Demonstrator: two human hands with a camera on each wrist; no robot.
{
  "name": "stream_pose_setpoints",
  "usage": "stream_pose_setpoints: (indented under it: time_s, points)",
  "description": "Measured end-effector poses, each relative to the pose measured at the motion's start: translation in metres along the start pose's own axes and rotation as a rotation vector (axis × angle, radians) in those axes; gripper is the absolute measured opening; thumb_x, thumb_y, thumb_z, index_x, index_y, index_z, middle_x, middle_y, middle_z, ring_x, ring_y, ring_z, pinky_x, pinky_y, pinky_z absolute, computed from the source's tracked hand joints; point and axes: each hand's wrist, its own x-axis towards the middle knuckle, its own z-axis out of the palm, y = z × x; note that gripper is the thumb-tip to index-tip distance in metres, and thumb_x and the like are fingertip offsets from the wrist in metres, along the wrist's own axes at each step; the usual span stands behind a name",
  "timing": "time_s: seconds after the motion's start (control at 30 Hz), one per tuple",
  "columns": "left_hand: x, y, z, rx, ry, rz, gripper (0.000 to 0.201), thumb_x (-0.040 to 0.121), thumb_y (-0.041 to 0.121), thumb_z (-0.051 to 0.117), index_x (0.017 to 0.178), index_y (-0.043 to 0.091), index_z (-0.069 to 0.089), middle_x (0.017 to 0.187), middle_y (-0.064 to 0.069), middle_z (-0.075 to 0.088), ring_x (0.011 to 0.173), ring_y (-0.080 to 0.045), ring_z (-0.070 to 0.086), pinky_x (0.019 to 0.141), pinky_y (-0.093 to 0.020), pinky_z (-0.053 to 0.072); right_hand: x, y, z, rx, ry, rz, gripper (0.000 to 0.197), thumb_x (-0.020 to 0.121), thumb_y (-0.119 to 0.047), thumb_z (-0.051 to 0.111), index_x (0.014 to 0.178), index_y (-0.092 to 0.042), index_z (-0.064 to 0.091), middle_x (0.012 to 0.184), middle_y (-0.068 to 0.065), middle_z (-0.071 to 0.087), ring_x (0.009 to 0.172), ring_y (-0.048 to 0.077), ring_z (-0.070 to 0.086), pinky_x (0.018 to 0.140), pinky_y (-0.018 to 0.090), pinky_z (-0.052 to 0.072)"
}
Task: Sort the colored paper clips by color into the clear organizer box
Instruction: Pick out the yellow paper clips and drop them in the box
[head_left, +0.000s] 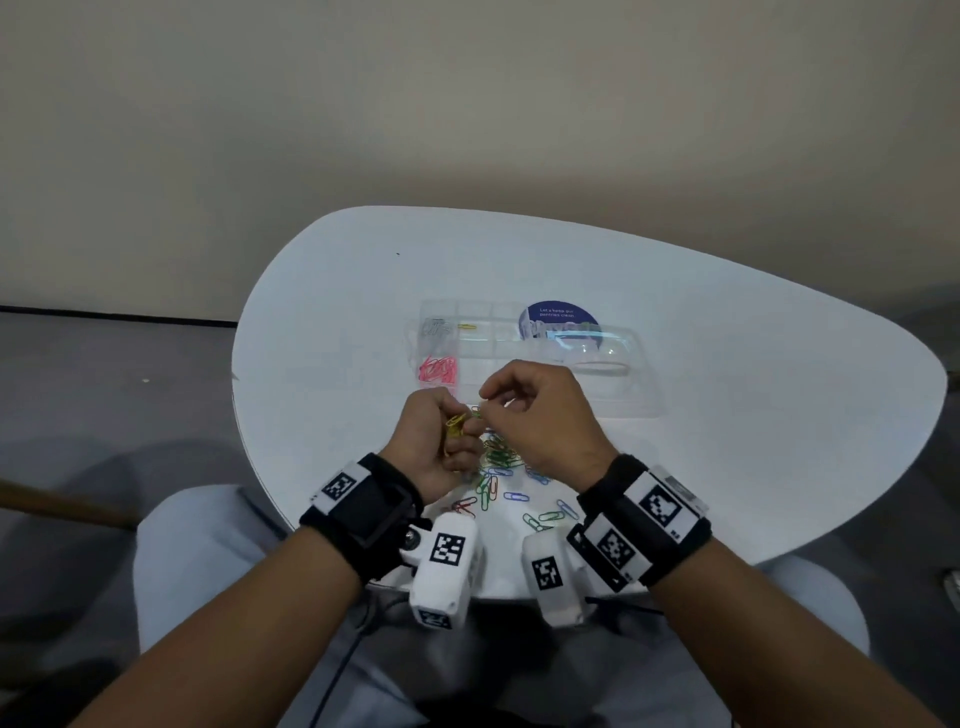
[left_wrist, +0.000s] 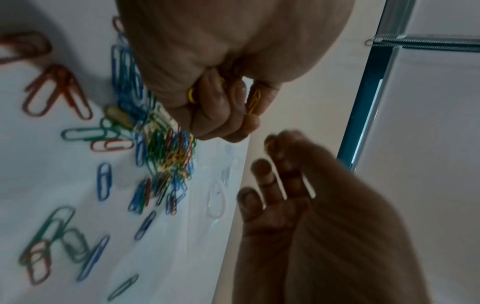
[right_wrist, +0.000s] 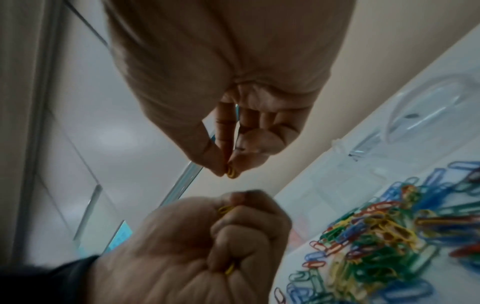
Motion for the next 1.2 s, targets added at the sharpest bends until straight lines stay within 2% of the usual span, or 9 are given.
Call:
stream_pose_setpoints:
  time_s: [0.1,0.27,0.37,0.47,0.6,0.7,0.83,1.0,1.2]
  points:
    - [0.007,-0.013,0.007,0.012,-0.051,0.018,0.029,0.084,0.011,0.029,0.067,0.012,0.053,0.049,0.003,0.048,0.032,-0.006,0.024,0.032,-0.015,0.012,-0.011,-0.009,0.005,0.002,-0.074,-0.002,0.010,0.081,-0.009,0.071,0.077,-0.019,0.070,0.071,-0.003,0.069,0.051,-0.001,0.058,0.052,0.014,0.045]
    - [0.008,-0.012,0.000,-0.022,-0.013,-0.027,0.018,0.076,0.016,0.039,0.071,0.010,0.055,0.061,0.000,0.043,0.037,-0.009,0.029,0.034,-0.014,0.016,-0.002,0.003,0.000,-0.038,-0.004,-0.016,0.006,0.081,-0.017,0.074,0.076,-0.019,0.074,0.065,-0.012,0.066,0.053,-0.003,0.055,0.058,0.013,0.043]
    - [0.005,-0.003,-0.012,-0.022,0.087,0.001,0.040,0.089,0.028,0.042,0.051,0.019,0.035,0.047,0.004,0.026,0.033,-0.010,0.019,0.034,-0.013,0.010,0.012,0.019,-0.002,-0.238,-0.068,-0.015,0.007,0.083,-0.018,0.071,0.082,-0.021,0.077,0.077,-0.010,0.071,0.067,-0.003,0.060,0.069,0.018,0.046]
    - [0.005,0.003,-0.023,0.092,0.232,0.147,0.047,0.097,0.034,0.041,0.056,0.025,0.020,0.048,0.005,0.013,0.034,-0.011,0.011,0.034,-0.011,0.011,0.020,0.025,0.005,-0.564,-0.319,-0.035,0.022,0.084,-0.020,0.064,0.101,-0.027,0.076,0.104,-0.007,0.072,0.094,0.013,0.064,0.083,0.026,0.049]
    - [0.001,0.007,-0.034,0.252,0.273,0.191,0.049,0.098,0.034,0.044,0.056,0.025,0.023,0.048,0.006,0.016,0.035,-0.011,0.013,0.034,-0.013,0.011,0.029,0.023,0.015,-0.830,-0.469,-0.098,0.028,0.084,-0.018,0.063,0.106,-0.030,0.073,0.111,-0.007,0.067,0.102,0.017,0.061,0.075,0.025,0.039]
    - [0.000,0.004,-0.035,0.460,0.291,0.183,0.045,0.096,0.034,0.053,0.056,0.023,0.036,0.047,0.006,0.025,0.037,-0.011,0.019,0.037,-0.015,0.013,0.032,0.024,0.017,-0.894,-0.473,-0.117,0.017,0.082,-0.014,0.060,0.088,-0.026,0.072,0.094,-0.004,0.068,0.088,0.022,0.063,0.067,0.027,0.041]
    - [0.001,-0.003,-0.030,0.663,0.296,0.213,0.035,0.095,0.032,0.057,0.063,0.016,0.053,0.039,0.007,0.031,0.034,-0.010,0.021,0.040,-0.016,0.015,0.033,0.028,0.014,-0.894,-0.460,-0.125,0.012,0.083,-0.015,0.057,0.074,-0.021,0.062,0.081,-0.002,0.066,0.077,0.022,0.060,0.062,0.028,0.039]
    - [0.004,-0.003,-0.021,0.654,0.320,0.270,0.019,0.097,0.022,0.053,0.087,0.008,0.060,0.036,0.009,0.035,0.027,-0.007,0.029,0.035,-0.013,0.021,0.034,0.035,0.000,-0.665,-0.418,-0.035,0.010,0.086,-0.017,0.059,0.080,-0.013,0.067,0.083,0.001,0.068,0.079,0.020,0.062,0.071,0.033,0.051]
    - [0.014,-0.005,-0.018,0.360,0.197,0.112,0.029,0.102,0.028,0.044,0.081,0.011,0.055,0.048,0.006,0.032,0.036,-0.008,0.022,0.034,-0.014,0.017,0.031,0.030,-0.014,-0.318,-0.265,0.005,0.009,0.087,-0.016,0.069,0.082,-0.012,0.075,0.075,-0.005,0.070,0.068,0.008,0.061,0.070,0.027,0.052]
